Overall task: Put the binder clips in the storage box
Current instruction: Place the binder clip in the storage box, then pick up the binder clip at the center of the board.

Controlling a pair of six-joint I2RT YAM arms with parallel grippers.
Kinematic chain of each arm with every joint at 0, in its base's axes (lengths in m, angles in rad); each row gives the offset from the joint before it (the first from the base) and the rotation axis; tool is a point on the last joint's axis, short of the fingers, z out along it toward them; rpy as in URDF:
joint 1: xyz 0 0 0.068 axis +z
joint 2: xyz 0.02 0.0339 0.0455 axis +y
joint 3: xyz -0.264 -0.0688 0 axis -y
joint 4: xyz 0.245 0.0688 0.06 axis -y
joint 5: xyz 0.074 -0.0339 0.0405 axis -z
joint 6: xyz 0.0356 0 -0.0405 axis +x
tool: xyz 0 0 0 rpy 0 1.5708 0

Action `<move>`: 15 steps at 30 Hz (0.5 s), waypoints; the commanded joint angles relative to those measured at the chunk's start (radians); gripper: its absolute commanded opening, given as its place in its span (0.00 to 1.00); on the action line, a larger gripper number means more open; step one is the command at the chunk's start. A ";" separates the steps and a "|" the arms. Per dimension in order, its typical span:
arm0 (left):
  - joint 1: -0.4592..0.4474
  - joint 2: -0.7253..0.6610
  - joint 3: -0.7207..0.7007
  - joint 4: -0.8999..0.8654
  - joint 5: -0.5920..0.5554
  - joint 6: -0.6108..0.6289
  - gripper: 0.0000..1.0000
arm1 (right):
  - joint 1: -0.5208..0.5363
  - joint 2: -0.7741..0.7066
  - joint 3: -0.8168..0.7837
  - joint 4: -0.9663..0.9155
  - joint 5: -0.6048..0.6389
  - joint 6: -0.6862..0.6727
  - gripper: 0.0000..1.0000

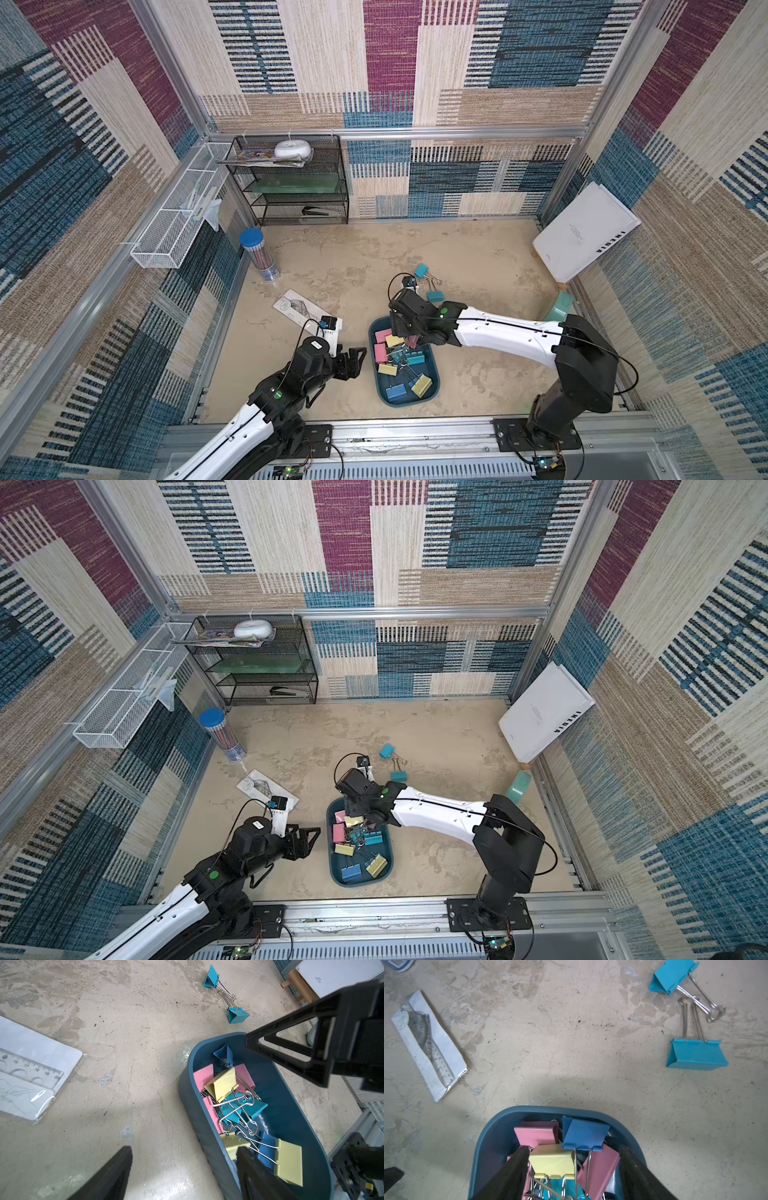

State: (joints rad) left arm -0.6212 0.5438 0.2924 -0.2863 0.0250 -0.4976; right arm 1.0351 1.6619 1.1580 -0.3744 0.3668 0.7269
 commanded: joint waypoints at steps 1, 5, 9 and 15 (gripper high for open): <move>0.000 -0.001 -0.002 0.003 0.001 0.003 0.83 | 0.015 0.002 0.012 0.000 0.015 -0.025 0.64; 0.000 -0.002 -0.002 -0.001 0.002 0.003 0.83 | 0.020 -0.008 0.002 -0.027 0.102 0.021 0.64; 0.000 0.002 -0.002 0.004 0.004 0.005 0.83 | -0.035 -0.048 -0.002 -0.056 0.227 -0.048 0.73; 0.000 0.020 0.003 0.007 0.005 0.006 0.83 | -0.335 -0.071 -0.073 0.143 0.001 -0.226 0.75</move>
State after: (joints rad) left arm -0.6212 0.5594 0.2924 -0.2859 0.0250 -0.4976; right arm 0.7853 1.5841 1.1023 -0.3382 0.4706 0.6159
